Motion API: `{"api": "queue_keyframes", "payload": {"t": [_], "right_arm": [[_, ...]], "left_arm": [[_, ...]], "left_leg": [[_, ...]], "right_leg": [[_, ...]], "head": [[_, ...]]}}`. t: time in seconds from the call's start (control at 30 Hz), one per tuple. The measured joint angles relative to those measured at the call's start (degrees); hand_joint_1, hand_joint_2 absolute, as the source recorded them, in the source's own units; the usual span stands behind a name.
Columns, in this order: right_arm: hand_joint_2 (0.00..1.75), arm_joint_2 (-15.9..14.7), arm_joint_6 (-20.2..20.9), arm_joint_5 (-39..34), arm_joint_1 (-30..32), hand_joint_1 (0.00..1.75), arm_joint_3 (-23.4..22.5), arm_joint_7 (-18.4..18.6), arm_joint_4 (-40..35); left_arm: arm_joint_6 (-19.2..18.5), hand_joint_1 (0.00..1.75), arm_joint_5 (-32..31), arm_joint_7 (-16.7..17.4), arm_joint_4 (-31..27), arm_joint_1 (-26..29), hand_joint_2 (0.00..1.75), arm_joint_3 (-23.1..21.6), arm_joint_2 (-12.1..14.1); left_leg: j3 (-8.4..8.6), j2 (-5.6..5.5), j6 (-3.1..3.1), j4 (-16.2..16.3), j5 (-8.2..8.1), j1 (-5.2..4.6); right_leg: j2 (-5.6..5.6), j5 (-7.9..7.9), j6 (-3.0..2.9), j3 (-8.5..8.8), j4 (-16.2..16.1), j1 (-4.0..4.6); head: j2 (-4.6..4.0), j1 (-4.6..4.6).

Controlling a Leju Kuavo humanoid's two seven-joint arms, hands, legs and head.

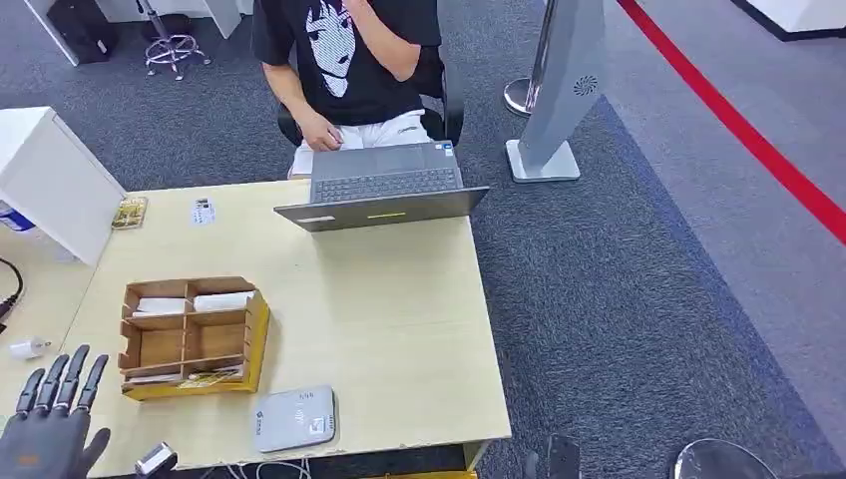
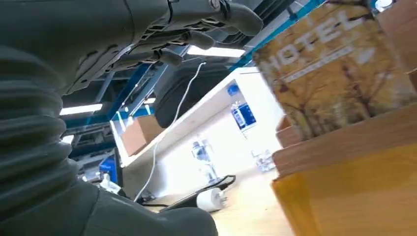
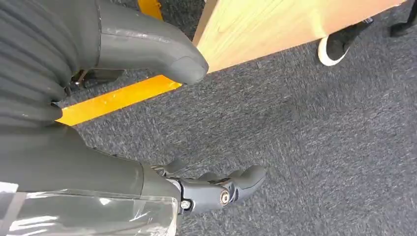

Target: Pass the card to the sensor for recognition and then transmit it.

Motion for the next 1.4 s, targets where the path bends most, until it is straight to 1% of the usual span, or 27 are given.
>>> {"api": "queue_keyframes", "payload": {"t": [0.17,0.3,0.43,0.73,1.4], "right_arm": [[1.75,0.0,0.0,-0.2,-0.1,0.0,0.2,0.0,0.2],[1.75,0.0,0.0,-0.2,-0.2,0.0,0.3,0.0,0.3],[1.75,0.0,0.0,-0.3,-0.4,0.0,0.3,0.0,0.5],[1.75,0.0,-0.3,-0.2,-0.7,0.0,0.3,0.0,0.8],[1.75,0.0,-0.3,-0.3,-0.7,0.0,0.3,0.0,0.8]], "left_arm": [[-0.1,0.0,-0.7,-1.2,0.5,-1.7,1.75,0.0,-2.2],[-0.2,0.0,-1.1,-1.3,0.5,-3.1,1.75,-0.3,-4.0],[-0.3,0.0,-1.0,-1.3,0.5,-4.0,1.75,-0.7,-4.9],[0.5,0.0,0.0,-1.1,0.6,-4.9,1.75,-0.9,-5.2],[0.5,0.0,0.9,-0.7,0.6,-4.9,1.75,-0.9,-5.3]], "left_leg": [[0.0,-0.03,0.0,0.0,0.0,-0.01],[0.01,-0.01,0.0,0.0,0.0,-0.01],[0.02,-0.01,0.0,0.0,0.0,0.0],[0.01,0.0,0.0,0.0,0.0,0.0],[0.01,0.0,0.0,0.0,0.0,0.0]], "right_leg": [[-0.03,0.0,0.0,0.0,0.0,-0.01],[-0.03,0.0,0.0,-0.01,0.0,0.0],[-0.02,0.0,0.0,-0.01,0.0,0.0],[0.0,0.0,-0.01,-0.02,0.0,0.0],[0.0,0.0,0.0,-0.02,0.0,0.0]], "head": [[0.0,-0.02],[0.0,0.0],[0.0,-0.02],[0.0,0.0],[0.0,-0.02]]}}
